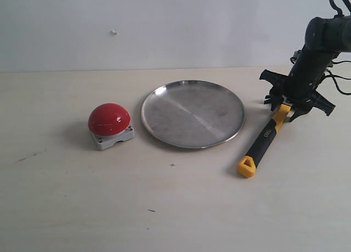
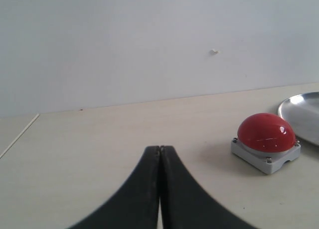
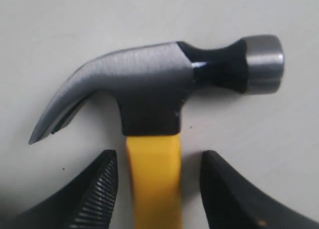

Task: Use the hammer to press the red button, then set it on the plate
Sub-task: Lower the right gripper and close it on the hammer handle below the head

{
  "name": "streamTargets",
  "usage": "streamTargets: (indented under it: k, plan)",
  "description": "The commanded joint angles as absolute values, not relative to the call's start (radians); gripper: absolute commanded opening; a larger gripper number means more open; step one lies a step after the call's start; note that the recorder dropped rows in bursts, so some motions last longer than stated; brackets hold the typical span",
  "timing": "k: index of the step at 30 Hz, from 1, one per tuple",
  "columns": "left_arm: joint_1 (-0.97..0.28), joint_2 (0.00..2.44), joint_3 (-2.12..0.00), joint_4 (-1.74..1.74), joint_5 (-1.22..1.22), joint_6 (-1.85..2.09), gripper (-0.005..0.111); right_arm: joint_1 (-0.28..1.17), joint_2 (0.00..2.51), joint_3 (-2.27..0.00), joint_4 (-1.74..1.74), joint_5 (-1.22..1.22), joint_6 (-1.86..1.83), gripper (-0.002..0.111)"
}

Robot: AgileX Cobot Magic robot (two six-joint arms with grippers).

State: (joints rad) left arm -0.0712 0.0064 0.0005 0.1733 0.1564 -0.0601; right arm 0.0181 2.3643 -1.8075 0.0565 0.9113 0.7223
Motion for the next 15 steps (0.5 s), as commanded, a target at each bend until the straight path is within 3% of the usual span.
streamTargets:
  k: [1,15]
  plan:
    - [-0.068,0.000,0.000,0.170,0.152,-0.060,0.001,0.013,2.373,-1.814,0.047,0.887,0.693,0.051]
    - [-0.068,0.000,0.000,0.170,0.152,-0.060,0.001,0.013,2.373,-1.814,0.047,0.873,0.656,0.051]
